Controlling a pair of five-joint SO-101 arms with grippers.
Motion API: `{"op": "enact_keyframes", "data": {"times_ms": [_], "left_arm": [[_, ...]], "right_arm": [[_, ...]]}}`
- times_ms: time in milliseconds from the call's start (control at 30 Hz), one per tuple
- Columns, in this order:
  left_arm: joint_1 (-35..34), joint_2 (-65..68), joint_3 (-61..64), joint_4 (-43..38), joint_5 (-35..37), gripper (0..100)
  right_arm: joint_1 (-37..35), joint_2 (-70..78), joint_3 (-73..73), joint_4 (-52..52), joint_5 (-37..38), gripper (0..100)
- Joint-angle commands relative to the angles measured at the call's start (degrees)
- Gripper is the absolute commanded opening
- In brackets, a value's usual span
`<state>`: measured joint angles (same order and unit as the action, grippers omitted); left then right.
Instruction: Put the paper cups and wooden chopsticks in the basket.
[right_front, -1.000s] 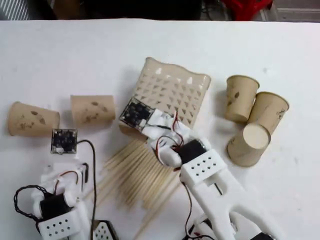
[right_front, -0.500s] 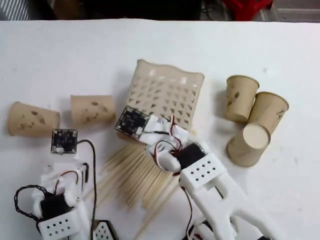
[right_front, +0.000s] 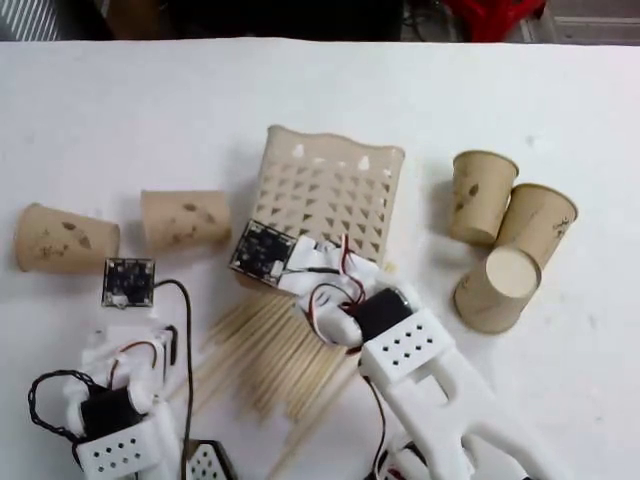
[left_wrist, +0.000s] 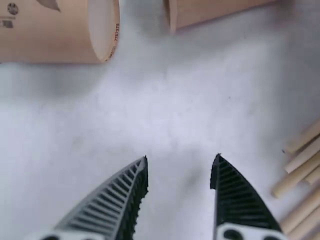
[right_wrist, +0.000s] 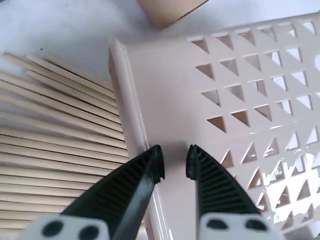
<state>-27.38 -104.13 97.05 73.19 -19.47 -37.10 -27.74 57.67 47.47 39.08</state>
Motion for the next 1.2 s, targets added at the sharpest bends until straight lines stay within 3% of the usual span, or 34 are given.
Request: {"op": "enact_keyframes", "data": {"times_ms": [0,300,533,667,800,1033,1167], "left_arm": [[-0.4,-0.48,0.0,0.35,-0.35,21],[-0.4,-0.48,0.0,0.35,-0.35,21],[-0.4,-0.48,0.0,0.35,-0.35,21],[-0.4,-0.48,0.0,0.35,-0.35,21],[-0.4,-0.48,0.0,0.35,-0.35,21],[-0.4,-0.48,0.0,0.35,-0.35,21],[-0.4,-0.48,0.0,0.35,-0.35,21]], "right_arm": [[-0.31,2.24,9.23,8.22,0.53,9.1],[1.27,2.24,7.74,11.21,3.16,9.1],[19.56,2.68,-7.38,11.3,2.9,9.4],[25.19,2.33,-15.82,12.09,-6.33,9.5],[26.07,2.77,-26.37,18.07,-17.14,10.4],[26.15,7.16,-41.93,20.0,-20.13,25.5],[26.07,17.27,-53.89,20.26,-23.91,27.6]]}}
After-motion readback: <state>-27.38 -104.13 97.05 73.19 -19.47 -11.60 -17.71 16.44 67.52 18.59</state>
